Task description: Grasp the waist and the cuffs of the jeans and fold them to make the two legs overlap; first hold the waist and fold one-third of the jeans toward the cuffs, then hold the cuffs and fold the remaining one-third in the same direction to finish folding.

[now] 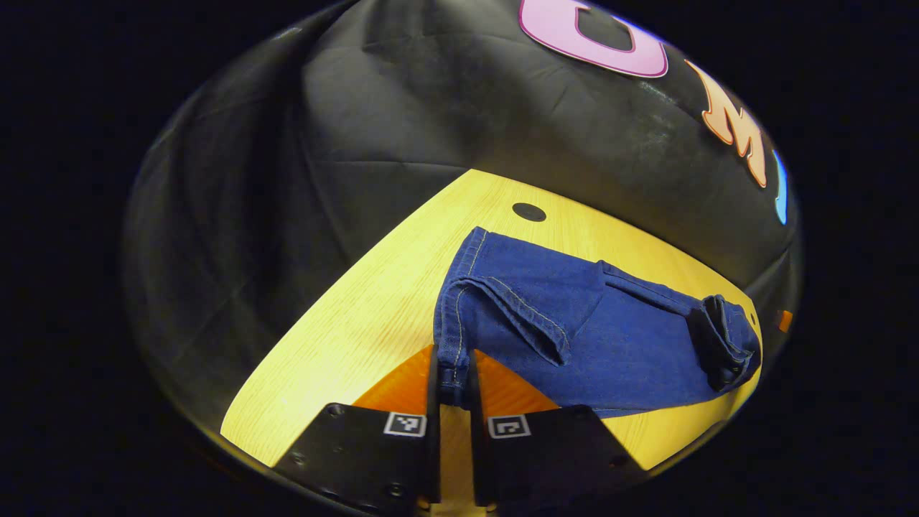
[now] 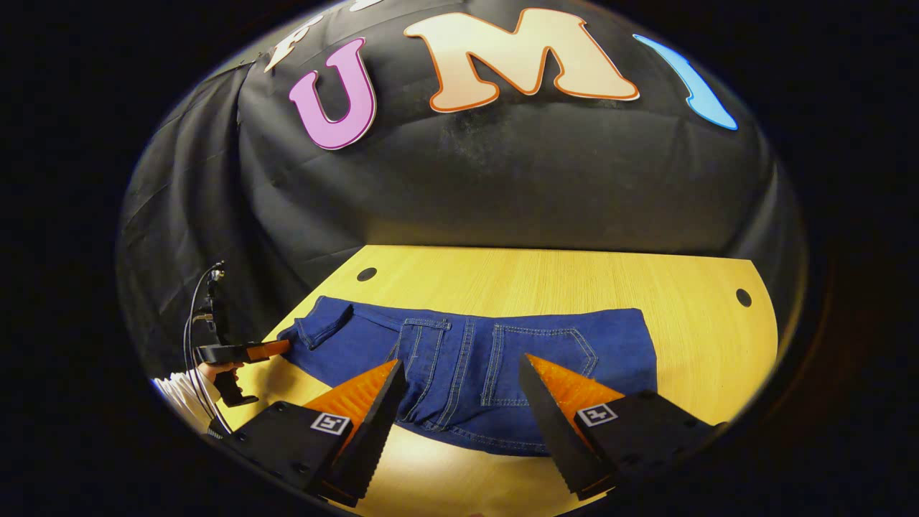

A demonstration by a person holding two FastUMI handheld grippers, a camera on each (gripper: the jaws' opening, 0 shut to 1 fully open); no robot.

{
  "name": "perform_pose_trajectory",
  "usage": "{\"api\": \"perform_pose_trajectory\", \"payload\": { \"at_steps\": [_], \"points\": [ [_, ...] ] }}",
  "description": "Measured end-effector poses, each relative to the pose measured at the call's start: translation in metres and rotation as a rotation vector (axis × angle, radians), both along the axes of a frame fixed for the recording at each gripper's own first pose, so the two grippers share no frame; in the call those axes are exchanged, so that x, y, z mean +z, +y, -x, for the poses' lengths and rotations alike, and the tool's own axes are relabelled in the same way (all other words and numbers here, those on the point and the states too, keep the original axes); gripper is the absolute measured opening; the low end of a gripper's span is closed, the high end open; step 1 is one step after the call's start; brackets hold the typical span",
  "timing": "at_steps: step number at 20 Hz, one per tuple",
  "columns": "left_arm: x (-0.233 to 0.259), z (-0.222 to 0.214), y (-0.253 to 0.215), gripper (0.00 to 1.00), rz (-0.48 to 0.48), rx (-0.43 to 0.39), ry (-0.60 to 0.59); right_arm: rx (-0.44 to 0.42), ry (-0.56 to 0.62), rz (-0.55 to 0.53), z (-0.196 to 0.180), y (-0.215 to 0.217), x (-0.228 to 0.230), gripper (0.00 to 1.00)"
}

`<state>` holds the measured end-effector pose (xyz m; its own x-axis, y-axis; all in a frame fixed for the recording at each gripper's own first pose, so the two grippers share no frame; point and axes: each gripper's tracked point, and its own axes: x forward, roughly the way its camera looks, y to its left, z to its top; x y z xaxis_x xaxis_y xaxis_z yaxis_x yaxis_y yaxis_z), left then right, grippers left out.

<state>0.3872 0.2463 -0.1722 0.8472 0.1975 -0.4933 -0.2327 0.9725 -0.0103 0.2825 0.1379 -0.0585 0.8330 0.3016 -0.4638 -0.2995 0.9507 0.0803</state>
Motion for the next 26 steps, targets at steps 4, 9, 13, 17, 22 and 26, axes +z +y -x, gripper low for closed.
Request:
{"api": "perform_pose_trajectory", "payload": {
  "at_steps": [4,9,13,17,22,26],
  "points": [
    [0.006,-0.002,0.001,0.00,0.022,0.015,-0.025,0.001,0.000,0.011,0.006,-0.004,0.002,0.98],
    [0.055,-0.006,-0.049,0.02,0.227,-0.051,-0.187,-0.033,-0.026,-0.002,0.010,-0.021,0.015,0.98],
    [0.109,-0.002,-0.117,0.00,0.284,-0.150,-0.277,-0.082,-0.039,-0.013,0.020,-0.049,0.025,0.98],
    [0.128,-0.002,-0.207,0.00,0.324,-0.293,-0.294,-0.126,-0.043,-0.023,0.036,-0.086,0.032,0.98],
    [0.144,-0.001,-0.315,0.00,0.425,-0.412,-0.305,-0.186,-0.048,-0.035,0.055,-0.140,0.038,0.98],
    [0.152,-0.007,-0.401,0.00,0.429,-0.520,-0.314,-0.222,-0.050,-0.028,0.072,-0.187,0.037,0.98]
  ]
}}
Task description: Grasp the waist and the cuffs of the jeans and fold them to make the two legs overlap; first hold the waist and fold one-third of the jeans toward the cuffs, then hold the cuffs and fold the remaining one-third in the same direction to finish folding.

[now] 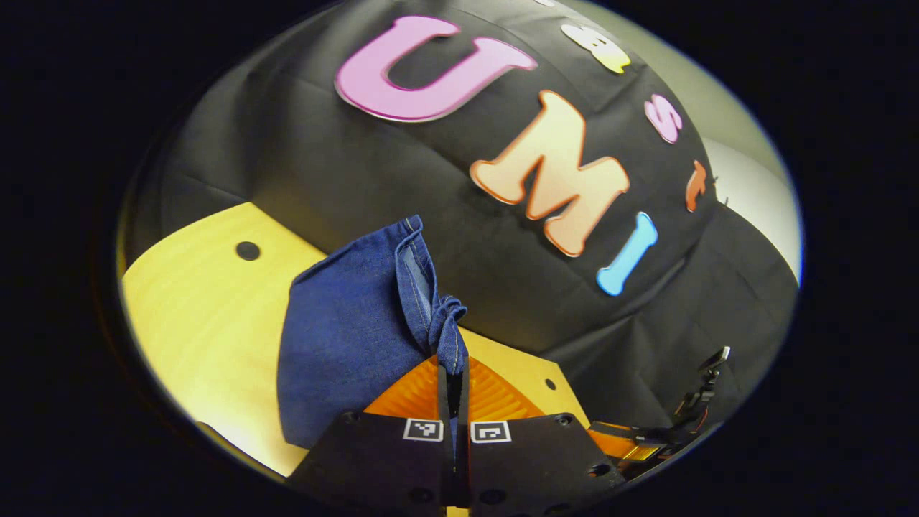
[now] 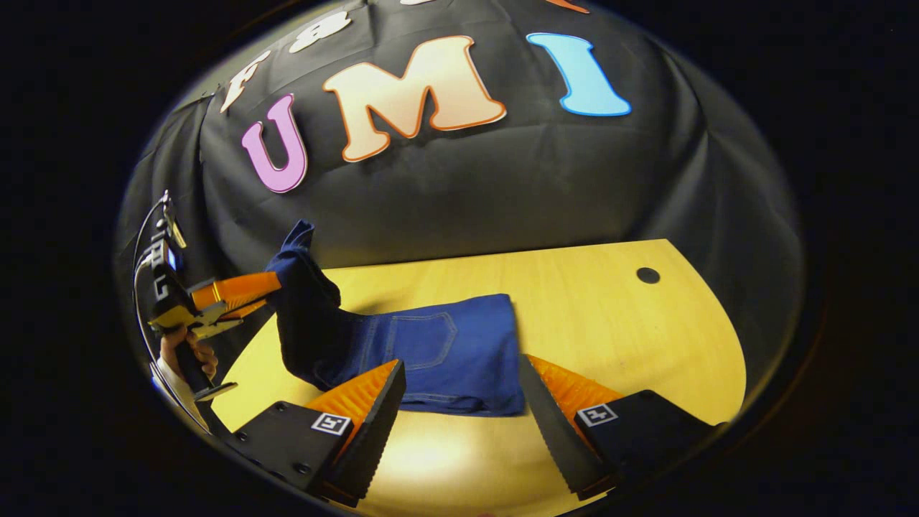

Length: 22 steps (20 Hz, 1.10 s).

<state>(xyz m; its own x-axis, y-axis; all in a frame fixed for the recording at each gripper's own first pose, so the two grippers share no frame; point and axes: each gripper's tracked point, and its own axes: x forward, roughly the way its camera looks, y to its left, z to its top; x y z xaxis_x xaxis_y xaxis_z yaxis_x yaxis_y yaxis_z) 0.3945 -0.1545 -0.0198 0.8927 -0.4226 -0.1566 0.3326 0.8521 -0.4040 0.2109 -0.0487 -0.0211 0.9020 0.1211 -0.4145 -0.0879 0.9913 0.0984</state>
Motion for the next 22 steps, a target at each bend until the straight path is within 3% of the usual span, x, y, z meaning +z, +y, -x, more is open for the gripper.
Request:
{"api": "perform_pose_trajectory", "payload": {
  "at_steps": [3,4,8,11,12,14,18,21,22],
  "points": [
    [-0.003,-0.004,-0.059,0.00,-0.015,-0.067,0.006,-0.018,0.002,0.003,0.011,-0.030,0.000,0.94],
    [-0.007,-0.008,-0.075,0.00,-0.035,-0.080,0.011,-0.025,-0.004,0.002,0.015,-0.039,0.002,0.98],
    [-0.046,-0.015,-0.119,0.00,-0.137,-0.098,0.063,-0.035,0.000,-0.025,0.025,-0.064,-0.002,0.98],
    [-0.104,-0.005,-0.125,0.00,-0.231,-0.102,0.149,-0.049,0.009,-0.025,0.031,-0.079,-0.005,0.98],
    [-0.123,-0.002,-0.125,0.00,-0.253,-0.095,0.170,-0.048,0.008,-0.028,0.033,-0.082,-0.005,0.94],
    [-0.155,0.005,-0.119,0.00,-0.321,-0.064,0.211,-0.046,0.020,-0.029,0.037,-0.085,-0.010,0.98],
    [-0.175,0.014,-0.112,0.02,-0.428,-0.015,0.207,-0.034,0.014,-0.049,0.041,-0.085,-0.008,0.98],
    [-0.175,0.033,-0.129,0.20,-0.406,-0.077,0.219,-0.023,-0.006,-0.070,0.044,-0.080,-0.001,0.98],
    [-0.172,0.039,-0.133,0.40,-0.396,-0.086,0.217,-0.017,-0.009,-0.076,0.045,-0.078,0.001,0.98]
  ]
}}
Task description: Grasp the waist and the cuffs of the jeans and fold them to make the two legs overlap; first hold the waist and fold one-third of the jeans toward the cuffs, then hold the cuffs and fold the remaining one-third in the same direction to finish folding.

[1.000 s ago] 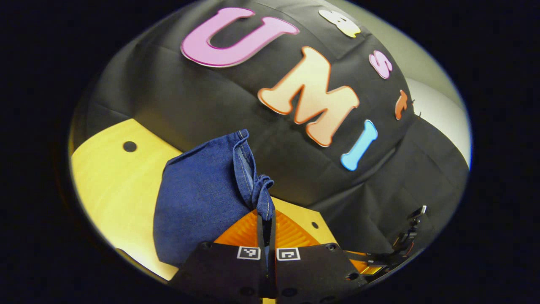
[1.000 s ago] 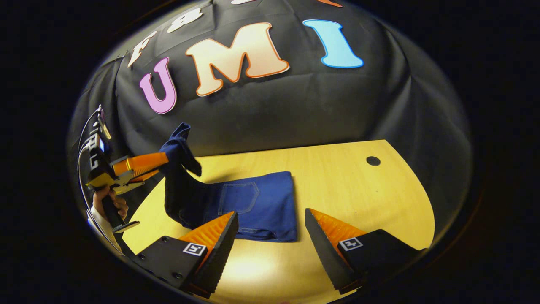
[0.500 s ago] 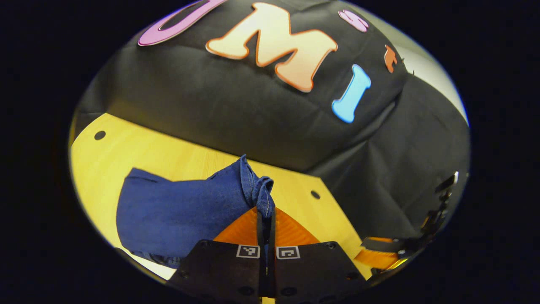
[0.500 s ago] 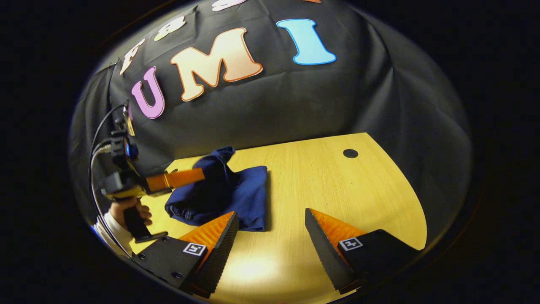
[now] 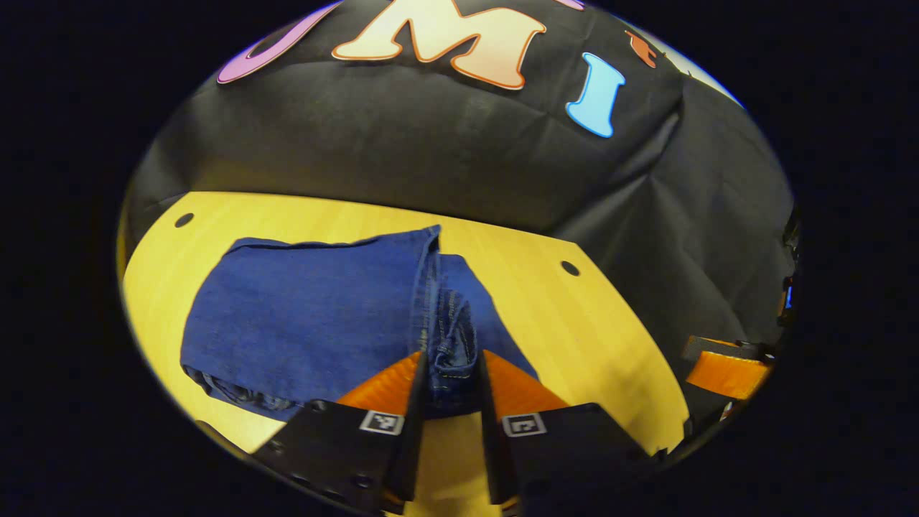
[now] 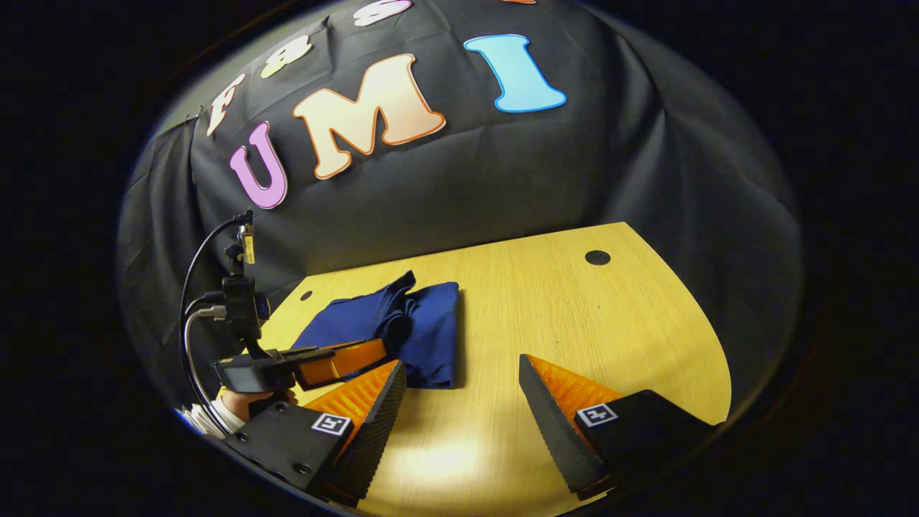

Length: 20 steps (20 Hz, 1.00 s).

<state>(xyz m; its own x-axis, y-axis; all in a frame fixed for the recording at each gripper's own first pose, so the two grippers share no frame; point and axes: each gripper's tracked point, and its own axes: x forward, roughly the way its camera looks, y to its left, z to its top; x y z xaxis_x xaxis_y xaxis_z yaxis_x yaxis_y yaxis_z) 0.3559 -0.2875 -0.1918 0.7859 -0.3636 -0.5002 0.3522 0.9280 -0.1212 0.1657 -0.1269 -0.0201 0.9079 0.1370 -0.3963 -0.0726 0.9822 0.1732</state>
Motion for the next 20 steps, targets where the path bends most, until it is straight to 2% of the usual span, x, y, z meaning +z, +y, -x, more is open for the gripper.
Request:
{"api": "perform_pose_trajectory", "payload": {
  "at_steps": [3,4,7,10,18,20],
  "points": [
    [0.022,0.014,0.003,0.99,-0.027,0.025,-0.064,0.024,-0.009,-0.003,0.006,0.005,0.004,0.98],
    [0.033,0.019,0.006,0.96,-0.031,0.032,-0.093,0.031,-0.014,0.002,0.010,0.006,0.005,0.98],
    [0.072,0.043,0.023,0.96,-0.048,0.060,-0.190,0.040,-0.037,0.033,0.021,0.012,0.012,0.98],
    [0.102,0.064,0.056,0.95,-0.111,0.115,-0.279,0.047,-0.060,0.046,0.035,0.027,0.019,0.98],
    [0.130,0.113,0.125,0.95,-0.124,0.200,-0.325,-0.006,-0.152,0.041,0.075,0.069,0.039,0.98],
    [0.138,0.120,0.132,0.95,-0.125,0.194,-0.349,-0.023,-0.157,0.037,0.085,0.078,0.040,0.98]
  ]
}}
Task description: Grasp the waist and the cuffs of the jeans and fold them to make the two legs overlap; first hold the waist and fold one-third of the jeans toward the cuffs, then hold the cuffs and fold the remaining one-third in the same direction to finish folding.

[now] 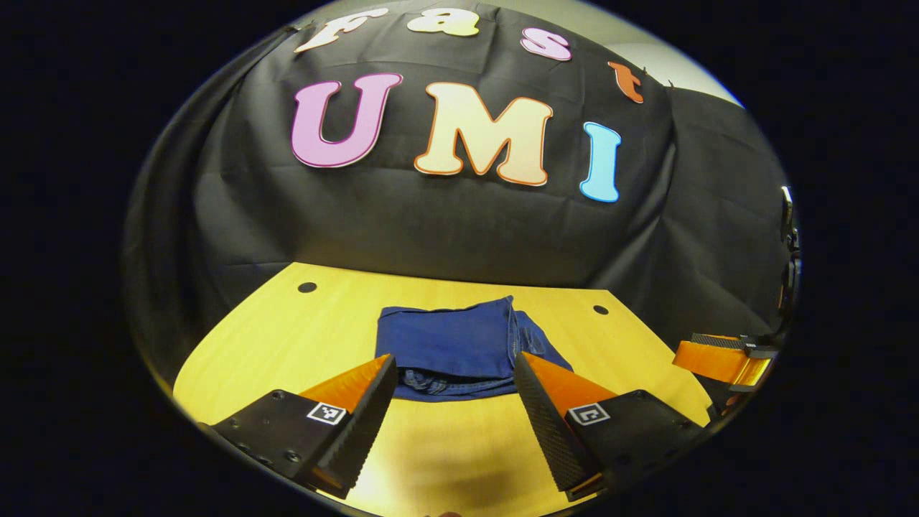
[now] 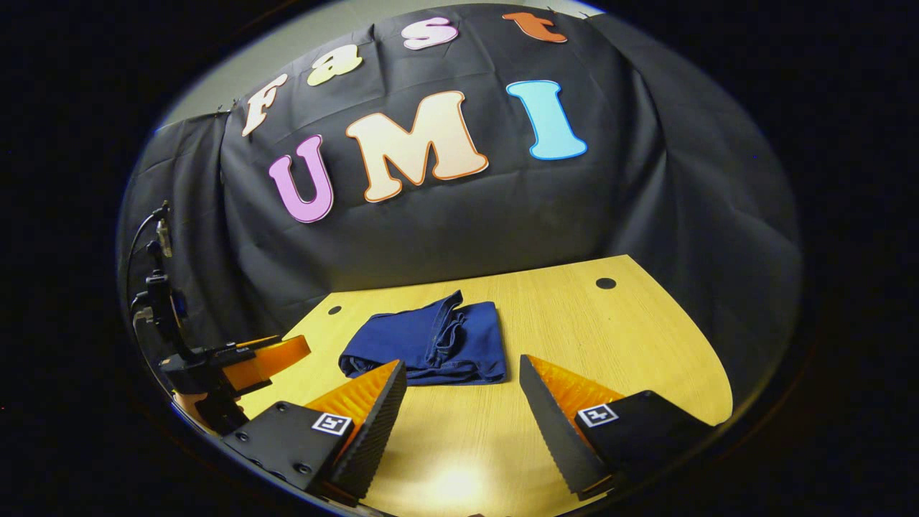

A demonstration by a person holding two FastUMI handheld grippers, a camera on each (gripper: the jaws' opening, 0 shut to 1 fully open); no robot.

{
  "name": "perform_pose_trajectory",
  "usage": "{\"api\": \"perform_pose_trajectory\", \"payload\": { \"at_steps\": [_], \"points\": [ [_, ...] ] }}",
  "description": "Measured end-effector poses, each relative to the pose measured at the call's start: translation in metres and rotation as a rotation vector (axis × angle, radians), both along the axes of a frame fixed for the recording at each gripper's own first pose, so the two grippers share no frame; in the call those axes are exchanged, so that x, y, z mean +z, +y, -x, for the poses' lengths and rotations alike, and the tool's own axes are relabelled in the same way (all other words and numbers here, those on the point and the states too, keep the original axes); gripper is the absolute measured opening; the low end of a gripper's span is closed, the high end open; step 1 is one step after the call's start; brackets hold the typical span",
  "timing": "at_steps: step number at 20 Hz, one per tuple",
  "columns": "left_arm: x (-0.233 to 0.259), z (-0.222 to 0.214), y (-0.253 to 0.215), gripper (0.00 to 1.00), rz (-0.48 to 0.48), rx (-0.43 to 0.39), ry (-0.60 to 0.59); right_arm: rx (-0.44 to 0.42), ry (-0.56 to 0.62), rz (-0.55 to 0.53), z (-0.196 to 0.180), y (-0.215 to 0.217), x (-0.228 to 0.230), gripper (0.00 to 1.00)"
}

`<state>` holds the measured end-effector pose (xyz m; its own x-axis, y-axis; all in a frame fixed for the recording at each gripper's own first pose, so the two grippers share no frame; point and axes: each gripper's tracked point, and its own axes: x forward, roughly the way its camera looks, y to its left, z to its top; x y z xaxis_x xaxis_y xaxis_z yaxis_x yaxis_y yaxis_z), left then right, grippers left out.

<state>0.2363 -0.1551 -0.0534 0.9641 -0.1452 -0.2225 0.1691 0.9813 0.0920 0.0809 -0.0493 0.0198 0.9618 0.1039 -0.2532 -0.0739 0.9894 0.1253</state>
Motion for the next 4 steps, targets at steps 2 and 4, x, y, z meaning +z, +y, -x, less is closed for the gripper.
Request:
{"api": "perform_pose_trajectory", "payload": {
  "at_steps": [2,4],
  "points": [
    [0.0045,0.0047,0.0047,0.96,-0.004,-0.010,-0.011,-0.009,-0.013,0.006,0.0069,0.0075,0.0024,0.98],
    [0.0101,0.0066,0.0085,0.96,-0.007,-0.024,-0.021,-0.018,-0.022,0.021,0.0113,0.0122,0.0046,0.98]
  ]
}}
